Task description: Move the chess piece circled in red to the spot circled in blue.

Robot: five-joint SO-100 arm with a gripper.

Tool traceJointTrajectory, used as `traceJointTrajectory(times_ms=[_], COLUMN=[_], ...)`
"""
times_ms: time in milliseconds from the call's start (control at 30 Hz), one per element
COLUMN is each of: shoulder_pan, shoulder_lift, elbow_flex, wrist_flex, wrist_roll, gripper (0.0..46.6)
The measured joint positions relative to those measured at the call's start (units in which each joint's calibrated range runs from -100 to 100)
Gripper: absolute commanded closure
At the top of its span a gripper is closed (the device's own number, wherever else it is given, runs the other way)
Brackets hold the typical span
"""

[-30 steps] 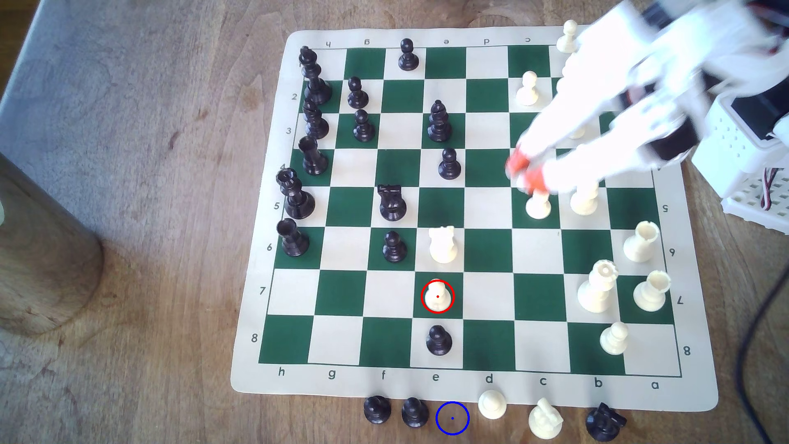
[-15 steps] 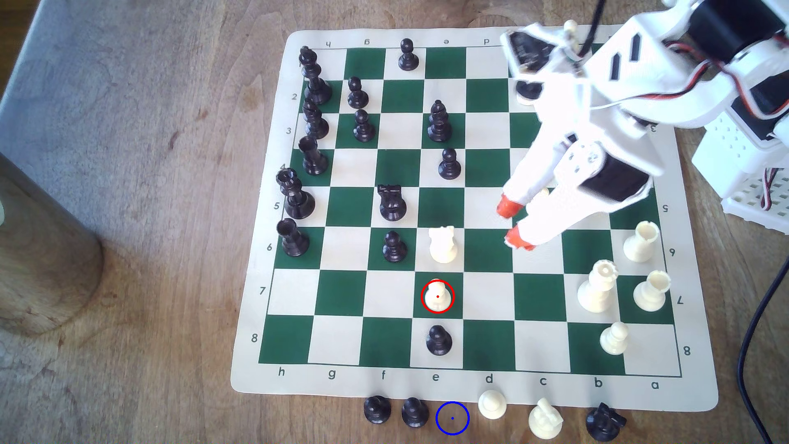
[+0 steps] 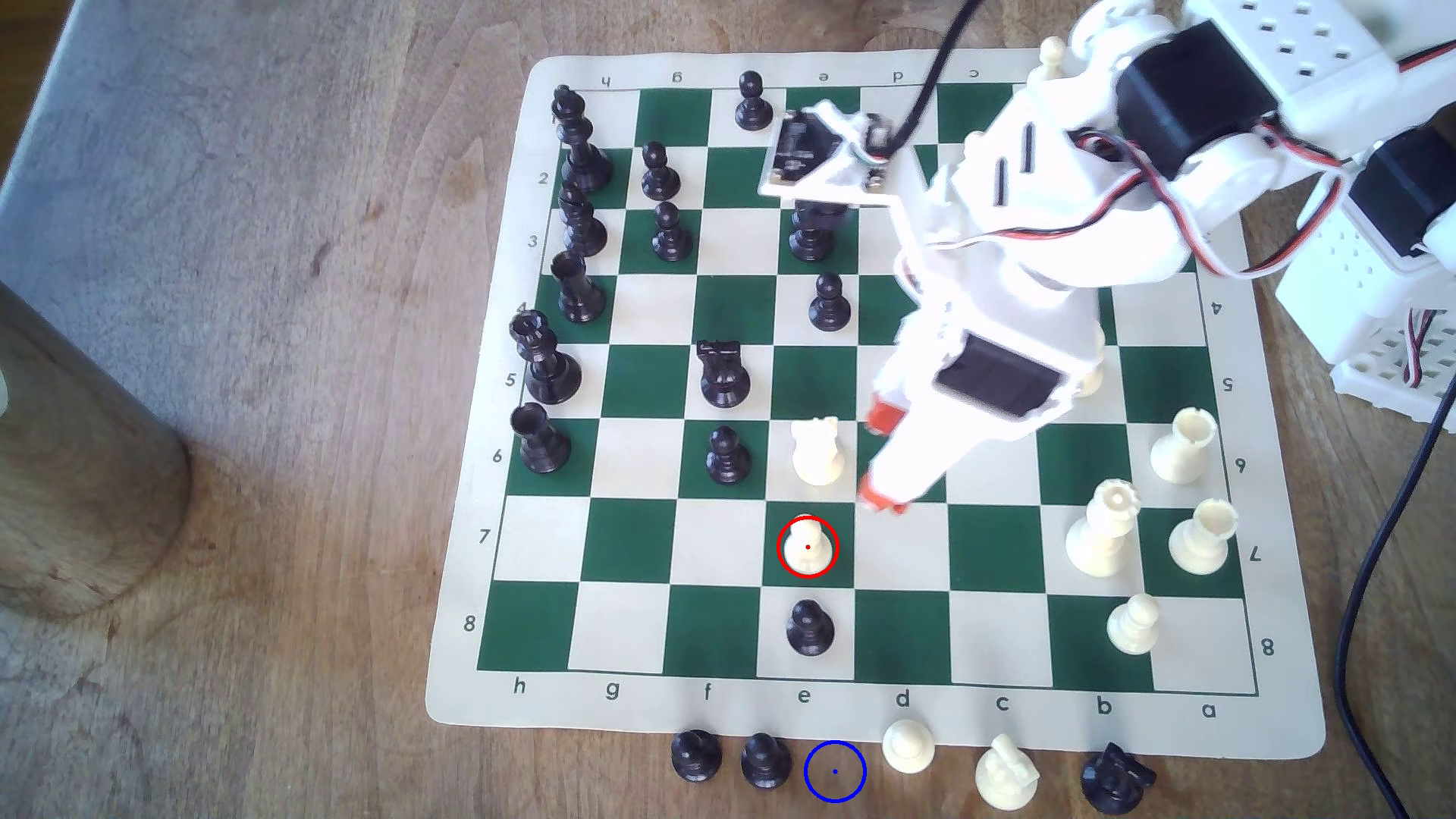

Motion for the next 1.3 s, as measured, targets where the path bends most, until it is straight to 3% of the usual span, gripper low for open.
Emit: traceJointTrajectory(times_ms=[167,600,1300], shoulder_pan=[0.52,1.18,1.18], shoulder_lift=[5.87,19.35,26.31], elbow_flex=[-1.81,-9.76,-9.85], wrist_flex=[-2.47,-6.06,-8.45], wrist_roll=[-0.59,-1.17,-0.93], gripper=[30.0,31.1,33.4])
